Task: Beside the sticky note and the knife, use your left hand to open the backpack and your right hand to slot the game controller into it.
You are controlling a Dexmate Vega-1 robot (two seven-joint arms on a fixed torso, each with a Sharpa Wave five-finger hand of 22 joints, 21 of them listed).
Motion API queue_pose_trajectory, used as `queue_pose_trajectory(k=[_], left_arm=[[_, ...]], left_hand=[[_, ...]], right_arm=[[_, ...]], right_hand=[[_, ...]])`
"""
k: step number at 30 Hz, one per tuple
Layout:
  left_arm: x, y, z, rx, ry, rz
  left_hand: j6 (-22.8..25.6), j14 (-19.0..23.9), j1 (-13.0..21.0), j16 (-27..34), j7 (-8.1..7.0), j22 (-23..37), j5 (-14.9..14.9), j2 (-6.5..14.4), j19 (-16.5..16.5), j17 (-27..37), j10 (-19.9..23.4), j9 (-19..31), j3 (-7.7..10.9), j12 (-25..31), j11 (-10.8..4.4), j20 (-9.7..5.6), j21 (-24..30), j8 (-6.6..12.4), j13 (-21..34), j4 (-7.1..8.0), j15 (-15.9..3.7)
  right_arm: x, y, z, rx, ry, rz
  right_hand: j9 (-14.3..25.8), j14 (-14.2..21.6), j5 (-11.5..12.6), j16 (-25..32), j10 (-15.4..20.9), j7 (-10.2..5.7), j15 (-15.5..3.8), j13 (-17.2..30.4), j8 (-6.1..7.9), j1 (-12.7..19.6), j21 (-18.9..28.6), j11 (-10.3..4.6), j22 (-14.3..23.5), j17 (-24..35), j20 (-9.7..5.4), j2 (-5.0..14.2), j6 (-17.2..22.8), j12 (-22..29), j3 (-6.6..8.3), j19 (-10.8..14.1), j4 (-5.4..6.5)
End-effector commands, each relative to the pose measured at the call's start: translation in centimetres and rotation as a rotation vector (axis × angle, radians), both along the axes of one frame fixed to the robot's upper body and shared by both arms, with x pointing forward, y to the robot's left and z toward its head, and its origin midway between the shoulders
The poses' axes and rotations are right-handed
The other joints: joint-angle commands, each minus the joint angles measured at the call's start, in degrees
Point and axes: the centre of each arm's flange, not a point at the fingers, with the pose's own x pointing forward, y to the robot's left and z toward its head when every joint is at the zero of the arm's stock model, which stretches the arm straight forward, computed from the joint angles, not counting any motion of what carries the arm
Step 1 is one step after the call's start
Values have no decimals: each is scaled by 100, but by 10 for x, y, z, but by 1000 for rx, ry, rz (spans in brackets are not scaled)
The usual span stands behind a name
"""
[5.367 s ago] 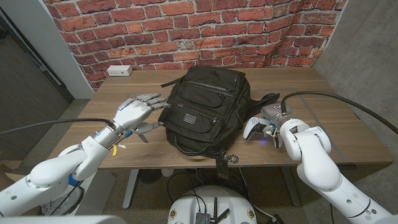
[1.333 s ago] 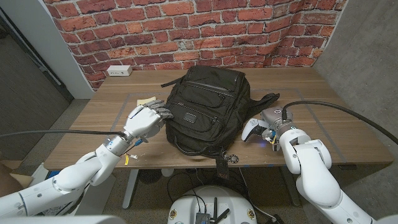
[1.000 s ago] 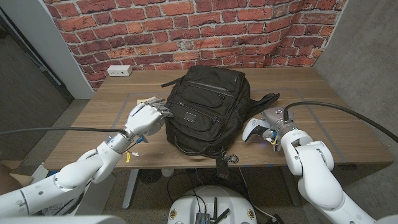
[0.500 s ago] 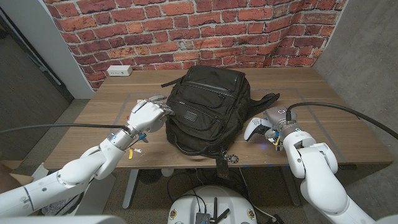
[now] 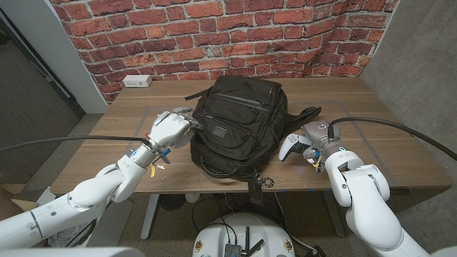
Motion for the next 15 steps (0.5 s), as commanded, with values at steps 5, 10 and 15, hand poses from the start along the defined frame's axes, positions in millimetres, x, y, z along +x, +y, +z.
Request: queue_pose_trajectory(k=[5, 10, 15], left_arm=[[0, -4, 12, -48, 20, -16], [2, -4, 16, -71, 40, -22], [3, -4, 20, -105, 68, -32]], left_hand=[[64, 202, -78, 25, 33, 17, -15, 7, 64, 26, 189, 23, 76, 20, 2, -864, 13, 39, 35, 1, -589], [76, 233, -90, 19, 41, 17, -16, 6, 69, 24, 196, 25, 86, 9, -1, -864, 11, 42, 35, 1, -587], [91, 256, -95, 14, 45, 18, -16, 3, 73, 24, 214, 26, 96, 4, -1, -864, 10, 46, 35, -2, -590]], right_arm=[[-8, 9, 5, -18, -20, 22], [-12, 12, 4, -19, -24, 28], [-17, 14, 4, -18, -26, 24]], right_hand=[[18, 446, 37, -10, 615, -393, -1321, 38, 45, 771, 15, -582, 15, 349, -821, 811, 432, -14, 26, 62, 14], [19, 440, 38, -22, 617, -386, -1319, 43, 46, 770, 15, -582, 15, 349, -821, 809, 439, -19, 21, 62, 14], [19, 445, 39, -30, 623, -395, -1316, 52, 42, 768, 14, -583, 15, 355, -822, 810, 435, -25, 12, 61, 17]])
